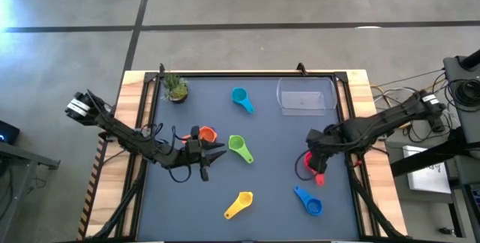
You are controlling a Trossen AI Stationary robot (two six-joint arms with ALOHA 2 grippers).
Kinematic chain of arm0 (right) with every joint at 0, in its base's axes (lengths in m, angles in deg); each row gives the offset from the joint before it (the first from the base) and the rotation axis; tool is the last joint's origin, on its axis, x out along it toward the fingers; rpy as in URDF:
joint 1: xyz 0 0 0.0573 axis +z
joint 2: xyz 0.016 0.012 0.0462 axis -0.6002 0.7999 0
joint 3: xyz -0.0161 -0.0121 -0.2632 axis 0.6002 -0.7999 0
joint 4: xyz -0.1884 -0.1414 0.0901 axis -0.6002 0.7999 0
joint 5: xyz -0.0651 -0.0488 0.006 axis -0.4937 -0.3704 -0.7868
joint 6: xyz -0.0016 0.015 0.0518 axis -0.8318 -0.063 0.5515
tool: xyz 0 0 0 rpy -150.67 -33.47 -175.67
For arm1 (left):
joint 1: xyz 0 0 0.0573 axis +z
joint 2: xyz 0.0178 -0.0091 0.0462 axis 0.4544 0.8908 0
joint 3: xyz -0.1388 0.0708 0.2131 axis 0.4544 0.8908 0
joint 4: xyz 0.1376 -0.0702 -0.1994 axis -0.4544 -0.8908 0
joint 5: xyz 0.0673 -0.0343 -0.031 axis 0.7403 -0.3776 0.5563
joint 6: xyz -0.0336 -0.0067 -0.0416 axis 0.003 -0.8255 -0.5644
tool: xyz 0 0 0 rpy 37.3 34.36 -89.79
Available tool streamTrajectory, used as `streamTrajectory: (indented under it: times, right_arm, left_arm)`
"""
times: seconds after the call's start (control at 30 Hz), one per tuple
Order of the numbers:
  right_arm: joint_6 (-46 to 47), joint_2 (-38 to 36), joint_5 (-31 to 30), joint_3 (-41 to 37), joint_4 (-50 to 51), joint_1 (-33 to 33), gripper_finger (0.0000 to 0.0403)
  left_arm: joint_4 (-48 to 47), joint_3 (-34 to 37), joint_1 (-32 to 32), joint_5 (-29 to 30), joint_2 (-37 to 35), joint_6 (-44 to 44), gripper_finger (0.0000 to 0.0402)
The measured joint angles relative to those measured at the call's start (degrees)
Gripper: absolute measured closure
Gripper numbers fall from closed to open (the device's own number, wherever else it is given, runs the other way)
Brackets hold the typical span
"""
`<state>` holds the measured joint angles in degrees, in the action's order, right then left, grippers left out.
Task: Nest measuring cups in basket
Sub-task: Stack the red measuring cup on top of the orange measuring cup
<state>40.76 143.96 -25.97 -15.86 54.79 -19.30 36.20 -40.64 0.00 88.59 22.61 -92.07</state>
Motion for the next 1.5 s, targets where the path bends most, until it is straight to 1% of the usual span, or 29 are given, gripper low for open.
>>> streamTrajectory:
  times: [0.1,0.23,0.3,0.4,0.5,0.63,0.83,0.97,1.1,1.2,1.3,1.37,1.5]
  right_arm:
    - [-0.6,2.8,0.8,0.0,0.1,0.4,0.0353]
    - [-1.8,5.5,0.8,0.0,0.1,0.4,0.0296]
    - [-1.9,6.1,-0.2,0.0,0.7,0.4,0.0267]
    - [-1.7,6.4,-3.9,0.0,3.1,0.4,0.023]
    - [-0.7,5.8,-6.8,-0.1,5.4,0.4,0.0204]
    - [0.0,5.1,-7.3,-0.7,5.1,0.4,0.0188]
    - [0.4,5.1,-6.2,-4.1,2.3,0.4,0.0188]
    - [2.6,5.2,-6.5,-5.9,1.0,0.4,0.0188]
    - [2.8,5.2,-6.7,-6.6,0.2,0.4,0.0189]
    - [2.4,5.2,-6.6,-7.2,-2.1,0.4,0.0199]
    - [1.0,5.2,-4.8,-7.5,-3.8,0.4,0.0224]
    - [0.6,5.2,-4.0,-7.5,-3.9,0.4,0.0249]
    - [-0.3,5.2,-3.3,-7.5,-3.9,0.4,0.0318]
  left_arm:
    - [-0.1,0.0,0.0,0.0,0.0,-0.1,0.0311]
    - [-1.0,0.0,0.0,0.0,0.0,-0.9,0.0311]
    - [-1.1,0.0,0.0,0.0,0.0,-0.9,0.0311]
    - [-1.1,0.0,0.0,0.0,0.0,-0.9,0.0311]
    - [-1.2,0.0,0.0,0.0,0.0,-1.2,0.0311]
    - [-1.2,0.0,0.0,0.0,0.0,-2.2,0.0311]
    - [-1.2,0.0,0.0,0.0,0.0,-2.4,0.0311]
    - [-1.2,0.0,0.0,-0.4,0.0,-2.4,0.0311]
    - [-1.2,0.0,0.0,-0.5,0.0,-2.4,0.0311]
    - [-1.2,0.0,0.0,-0.5,0.0,-2.4,0.0311]
    - [-1.2,0.0,0.0,-1.7,0.0,-2.8,0.0311]
    - [-1.2,0.0,0.0,-2.7,0.0,-3.0,0.0311]
    - [-1.2,-0.3,0.0,-3.1,0.0,-2.9,0.0311]
